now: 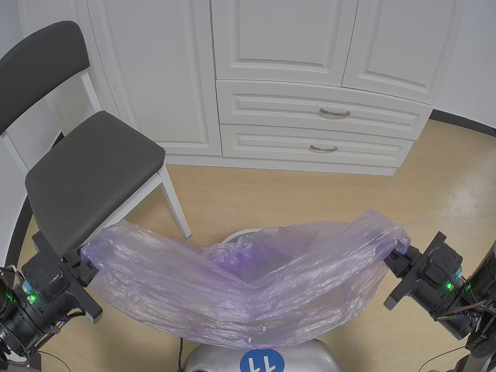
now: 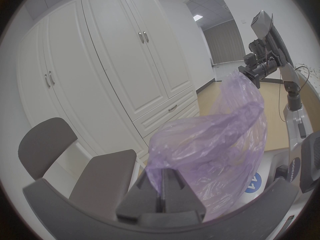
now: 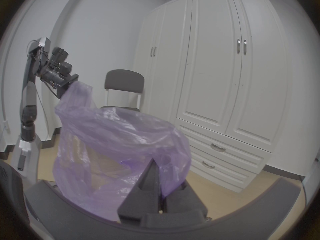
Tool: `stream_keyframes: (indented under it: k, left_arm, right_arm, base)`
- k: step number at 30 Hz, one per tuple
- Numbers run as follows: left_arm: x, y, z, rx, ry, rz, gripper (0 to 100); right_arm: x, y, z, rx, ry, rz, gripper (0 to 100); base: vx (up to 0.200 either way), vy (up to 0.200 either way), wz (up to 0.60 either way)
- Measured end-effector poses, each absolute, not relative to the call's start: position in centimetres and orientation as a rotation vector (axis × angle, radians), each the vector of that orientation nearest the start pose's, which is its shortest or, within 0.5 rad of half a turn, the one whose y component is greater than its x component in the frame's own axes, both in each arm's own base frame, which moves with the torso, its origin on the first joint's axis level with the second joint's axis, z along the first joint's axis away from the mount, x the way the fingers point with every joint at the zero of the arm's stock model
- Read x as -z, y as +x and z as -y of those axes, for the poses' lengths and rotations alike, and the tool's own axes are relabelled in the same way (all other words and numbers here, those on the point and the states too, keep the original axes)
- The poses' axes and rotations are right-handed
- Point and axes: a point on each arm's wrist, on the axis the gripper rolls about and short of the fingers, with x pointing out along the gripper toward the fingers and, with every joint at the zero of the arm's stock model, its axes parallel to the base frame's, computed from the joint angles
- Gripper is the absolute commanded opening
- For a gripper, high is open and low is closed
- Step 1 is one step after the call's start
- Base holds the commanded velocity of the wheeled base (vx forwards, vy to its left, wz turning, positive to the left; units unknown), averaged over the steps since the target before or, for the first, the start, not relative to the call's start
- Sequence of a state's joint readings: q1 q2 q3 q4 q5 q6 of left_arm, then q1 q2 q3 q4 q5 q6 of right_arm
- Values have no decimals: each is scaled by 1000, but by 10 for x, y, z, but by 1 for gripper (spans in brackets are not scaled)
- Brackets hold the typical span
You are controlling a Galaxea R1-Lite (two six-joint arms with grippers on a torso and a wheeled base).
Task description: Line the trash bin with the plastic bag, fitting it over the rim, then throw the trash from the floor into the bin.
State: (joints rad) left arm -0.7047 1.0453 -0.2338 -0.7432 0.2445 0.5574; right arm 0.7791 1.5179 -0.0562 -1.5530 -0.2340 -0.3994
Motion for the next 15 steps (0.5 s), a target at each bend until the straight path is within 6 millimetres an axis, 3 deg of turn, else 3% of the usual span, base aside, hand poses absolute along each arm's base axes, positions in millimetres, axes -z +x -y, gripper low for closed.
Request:
stream_keyframes:
  k: [9, 15]
  left_arm:
    - [-182, 104, 73, 413, 557, 63, 0]
    - [-186, 106, 72, 392, 541, 71, 0]
  right_arm:
    - [-146, 149, -103, -376, -389, 181, 0]
    - [-145, 150, -98, -353, -405, 177, 0]
  base:
    - [0, 0, 0]
    - [0, 0, 0]
